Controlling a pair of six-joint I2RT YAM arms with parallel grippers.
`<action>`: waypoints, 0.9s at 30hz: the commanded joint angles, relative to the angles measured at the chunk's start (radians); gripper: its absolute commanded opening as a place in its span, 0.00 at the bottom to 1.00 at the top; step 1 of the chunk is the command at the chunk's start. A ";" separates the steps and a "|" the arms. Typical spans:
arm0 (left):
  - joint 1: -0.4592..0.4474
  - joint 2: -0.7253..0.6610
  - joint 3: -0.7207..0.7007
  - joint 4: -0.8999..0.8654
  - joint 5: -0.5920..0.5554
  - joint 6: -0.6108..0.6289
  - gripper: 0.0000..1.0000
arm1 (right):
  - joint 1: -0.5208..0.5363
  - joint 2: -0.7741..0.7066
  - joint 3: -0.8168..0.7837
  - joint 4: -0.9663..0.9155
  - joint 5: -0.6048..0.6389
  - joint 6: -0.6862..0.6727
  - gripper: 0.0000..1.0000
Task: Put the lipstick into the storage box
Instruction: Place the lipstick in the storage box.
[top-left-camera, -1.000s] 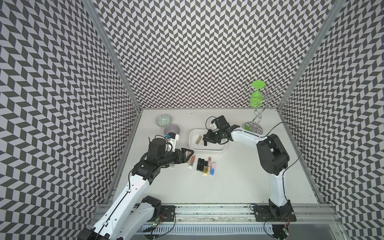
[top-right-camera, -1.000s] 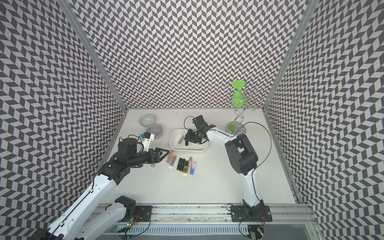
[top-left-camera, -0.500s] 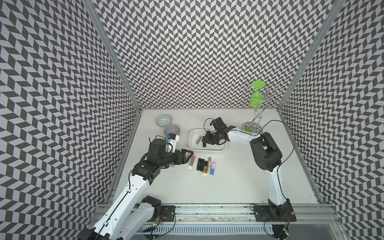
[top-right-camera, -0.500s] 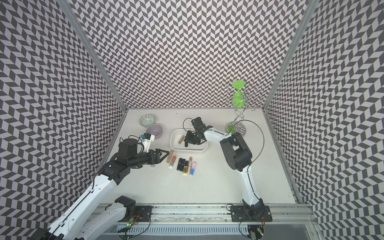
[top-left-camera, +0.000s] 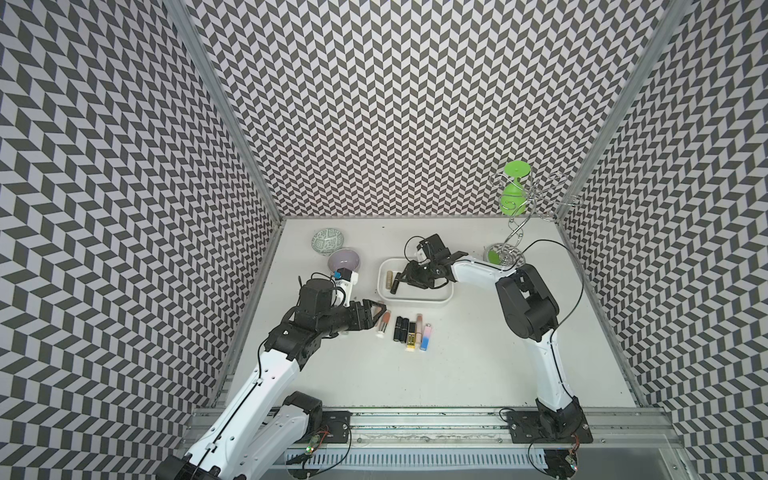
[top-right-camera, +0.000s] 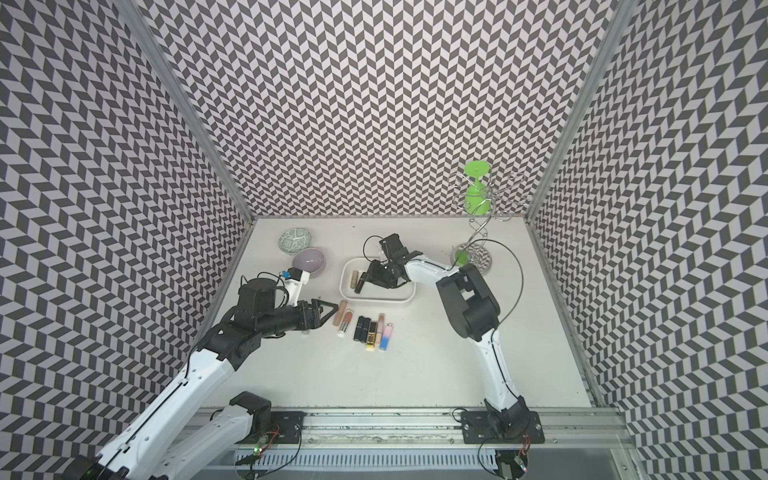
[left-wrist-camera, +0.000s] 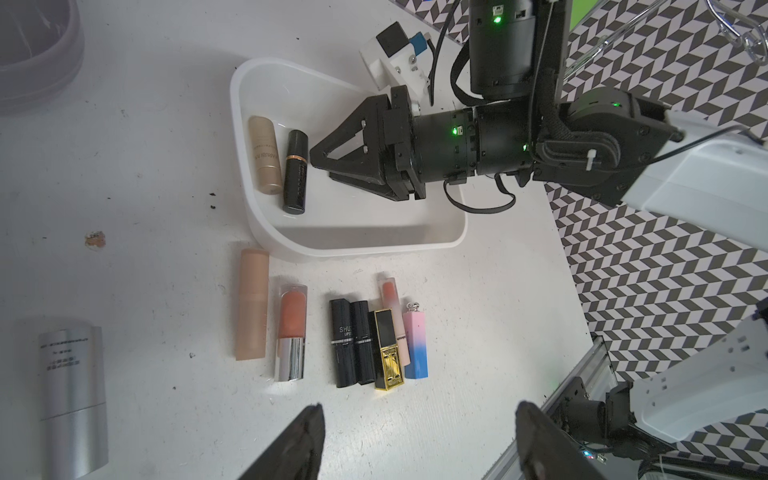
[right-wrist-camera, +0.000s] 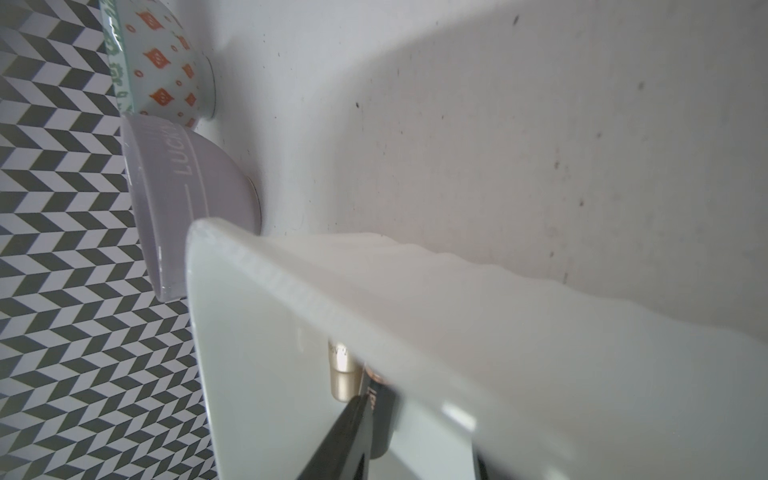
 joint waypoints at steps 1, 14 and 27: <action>-0.004 -0.014 -0.009 -0.006 -0.004 0.021 0.76 | 0.010 0.015 0.021 0.040 -0.017 0.005 0.44; -0.010 -0.009 -0.003 -0.011 -0.026 0.028 0.76 | 0.014 -0.093 0.043 0.030 -0.004 -0.023 0.45; 0.023 0.145 0.099 -0.192 -0.329 0.036 0.99 | 0.023 -0.425 -0.074 -0.144 0.081 -0.155 0.48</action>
